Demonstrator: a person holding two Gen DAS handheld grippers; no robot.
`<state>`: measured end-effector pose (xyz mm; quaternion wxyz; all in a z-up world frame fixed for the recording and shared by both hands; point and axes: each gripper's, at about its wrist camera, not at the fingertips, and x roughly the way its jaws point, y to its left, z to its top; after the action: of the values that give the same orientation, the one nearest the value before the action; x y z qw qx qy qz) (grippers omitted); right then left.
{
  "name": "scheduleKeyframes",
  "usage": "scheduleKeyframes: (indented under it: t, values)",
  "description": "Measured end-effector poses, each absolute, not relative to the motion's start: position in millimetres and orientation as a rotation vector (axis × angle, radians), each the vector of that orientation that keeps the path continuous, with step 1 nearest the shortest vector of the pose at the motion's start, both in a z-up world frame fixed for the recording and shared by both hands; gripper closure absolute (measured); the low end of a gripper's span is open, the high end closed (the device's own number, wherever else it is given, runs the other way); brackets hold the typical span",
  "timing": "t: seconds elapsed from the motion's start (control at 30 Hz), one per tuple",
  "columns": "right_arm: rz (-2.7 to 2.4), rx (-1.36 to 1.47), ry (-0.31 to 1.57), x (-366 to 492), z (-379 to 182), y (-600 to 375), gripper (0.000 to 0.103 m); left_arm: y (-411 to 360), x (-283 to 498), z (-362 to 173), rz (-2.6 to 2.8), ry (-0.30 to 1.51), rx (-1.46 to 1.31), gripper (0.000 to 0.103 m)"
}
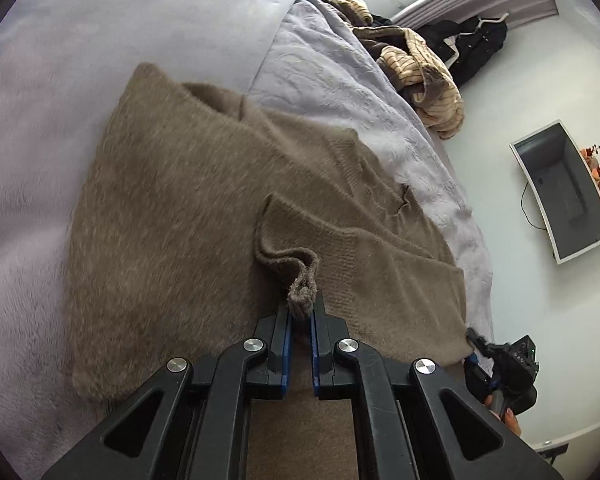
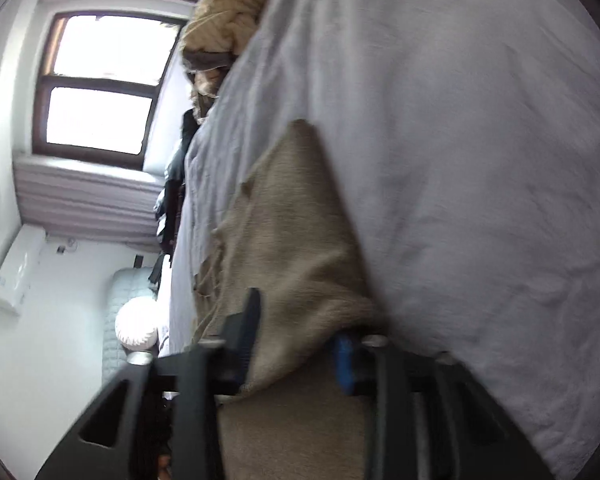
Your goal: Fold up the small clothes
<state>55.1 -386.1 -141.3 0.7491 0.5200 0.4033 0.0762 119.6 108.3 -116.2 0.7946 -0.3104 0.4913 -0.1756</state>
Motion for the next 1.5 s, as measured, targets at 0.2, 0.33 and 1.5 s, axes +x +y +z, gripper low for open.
scheduleKeyframes:
  t: [0.2,0.33,1.5]
  values:
    - [0.224,0.985,0.844,60.3,-114.2,-390.0,0.096,101.8,111.0,-103.2,-0.396,1.02,-0.631,0.095]
    - [0.202,0.95,0.919,61.1,-138.9,-389.1,0.099,100.3,101.7,-115.9,-0.372,1.051,-0.597,0.095]
    - [0.088,0.51,1.058,72.2,-110.8,-376.0,0.089,71.8,102.5,-99.0,-0.216,1.066,-0.26,0.094]
